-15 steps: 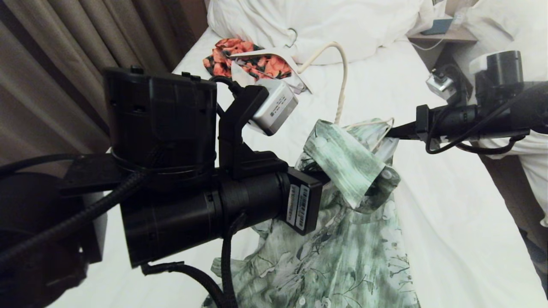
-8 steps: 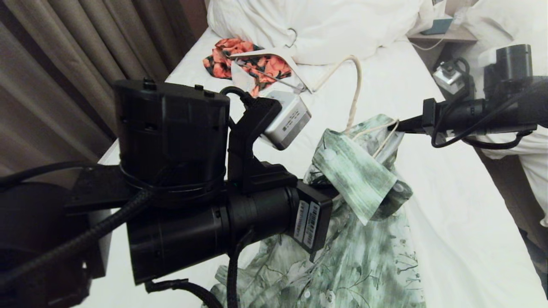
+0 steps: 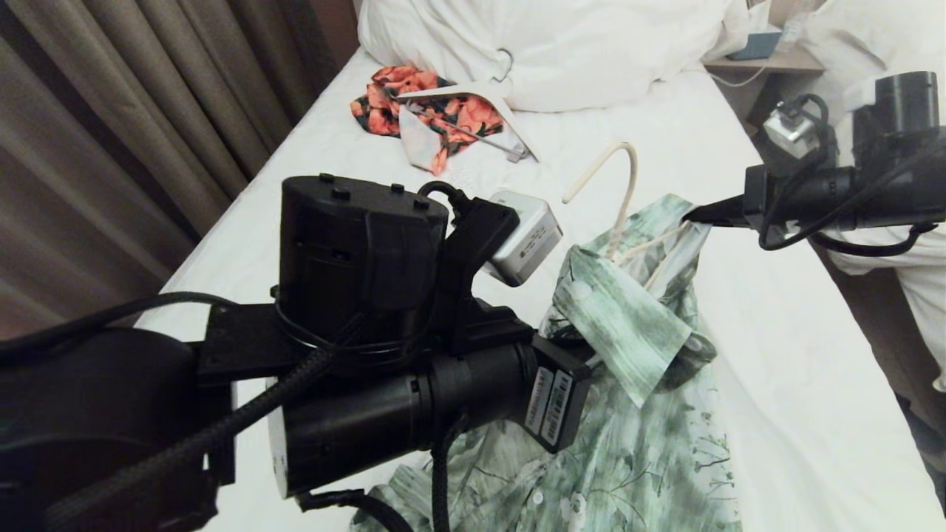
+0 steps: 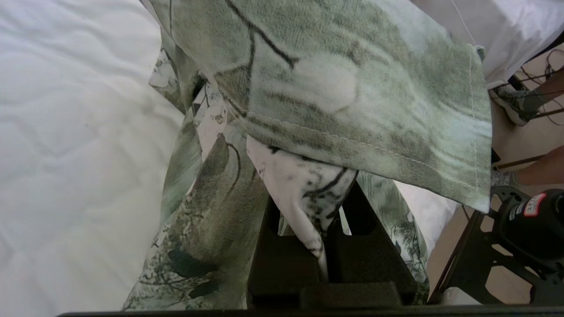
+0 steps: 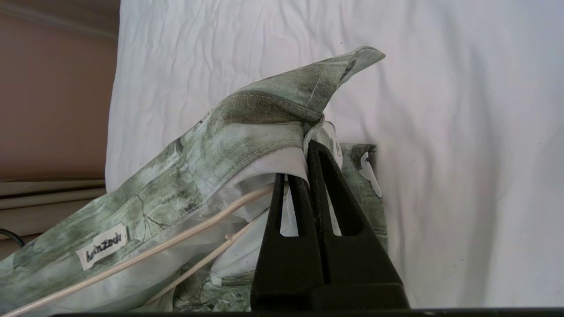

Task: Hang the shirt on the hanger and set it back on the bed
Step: Hook the other side of the shirt onto the hanger

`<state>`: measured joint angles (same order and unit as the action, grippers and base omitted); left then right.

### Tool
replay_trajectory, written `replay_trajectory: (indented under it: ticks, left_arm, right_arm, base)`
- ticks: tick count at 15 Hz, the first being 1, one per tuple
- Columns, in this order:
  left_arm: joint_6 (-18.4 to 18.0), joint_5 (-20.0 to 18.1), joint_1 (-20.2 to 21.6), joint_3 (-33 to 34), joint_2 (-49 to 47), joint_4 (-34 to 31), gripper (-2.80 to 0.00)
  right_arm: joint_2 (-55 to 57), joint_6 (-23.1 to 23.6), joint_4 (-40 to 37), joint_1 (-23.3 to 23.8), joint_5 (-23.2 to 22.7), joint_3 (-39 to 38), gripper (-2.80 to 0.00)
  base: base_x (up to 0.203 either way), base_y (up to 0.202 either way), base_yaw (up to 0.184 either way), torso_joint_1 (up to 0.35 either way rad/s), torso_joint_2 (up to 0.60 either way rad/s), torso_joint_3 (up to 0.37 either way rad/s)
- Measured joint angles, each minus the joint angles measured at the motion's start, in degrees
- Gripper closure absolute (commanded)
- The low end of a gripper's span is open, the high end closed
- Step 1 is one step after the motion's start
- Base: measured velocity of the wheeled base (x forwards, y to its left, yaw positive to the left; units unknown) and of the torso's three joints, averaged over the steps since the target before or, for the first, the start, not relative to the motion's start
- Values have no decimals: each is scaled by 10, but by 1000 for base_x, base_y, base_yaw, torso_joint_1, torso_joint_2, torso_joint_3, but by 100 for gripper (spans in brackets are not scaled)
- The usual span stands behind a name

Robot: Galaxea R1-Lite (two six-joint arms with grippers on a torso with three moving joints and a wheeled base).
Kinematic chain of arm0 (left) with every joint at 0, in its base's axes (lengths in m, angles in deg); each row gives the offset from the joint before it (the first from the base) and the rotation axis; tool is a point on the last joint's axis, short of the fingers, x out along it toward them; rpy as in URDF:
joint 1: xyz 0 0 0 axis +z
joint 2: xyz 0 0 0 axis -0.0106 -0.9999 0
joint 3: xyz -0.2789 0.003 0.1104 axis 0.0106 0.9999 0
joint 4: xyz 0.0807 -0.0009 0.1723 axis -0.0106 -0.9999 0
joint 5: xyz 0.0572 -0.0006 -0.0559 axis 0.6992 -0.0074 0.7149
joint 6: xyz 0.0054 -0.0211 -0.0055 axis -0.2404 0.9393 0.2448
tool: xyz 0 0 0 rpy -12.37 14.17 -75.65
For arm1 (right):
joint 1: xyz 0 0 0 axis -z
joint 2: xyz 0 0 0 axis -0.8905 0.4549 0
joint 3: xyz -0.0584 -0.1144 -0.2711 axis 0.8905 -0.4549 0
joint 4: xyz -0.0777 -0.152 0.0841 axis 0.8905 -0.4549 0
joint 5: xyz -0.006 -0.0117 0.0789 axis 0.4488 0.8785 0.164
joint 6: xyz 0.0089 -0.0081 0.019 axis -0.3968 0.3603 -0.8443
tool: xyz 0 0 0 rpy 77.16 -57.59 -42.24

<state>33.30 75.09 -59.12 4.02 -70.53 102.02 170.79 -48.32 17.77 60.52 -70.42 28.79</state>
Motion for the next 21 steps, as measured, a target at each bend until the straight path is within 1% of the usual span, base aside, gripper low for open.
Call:
replay_trajectory:
  ticks: [3,11,14,16,19,21]
  left_arm:
    - [0,1,0,0,-10,3,0]
    - [1,3,-9,0,-22,1,0]
    - [0,11,-3,-3,-24,3,0]
    - [0,13,5,-7,-24,3,0]
    - [0,37,12,-14,-19,3,0]
    - [0,41,16,-18,-12,3,0]
  right_arm:
    - [-13,0,-16,-3,-1,0,0]
    - [-42,0,-27,-16,-3,-2,0]
    - [-59,0,-45,-34,-3,0,0]
    - [-75,-1,-58,-55,-2,0,0]
    - [-100,-2,-94,-91,1,2,0]
    - [-116,-3,-109,-106,1,2,0]
  base:
    - [0,0,0,0,0,0]
    - [0,0,0,0,0,0]
    - [0,0,0,0,0,0]
    - [0,0,0,0,0,0]
    - [0,0,0,0,0,0]
    - [0,0,0,0,0,0]
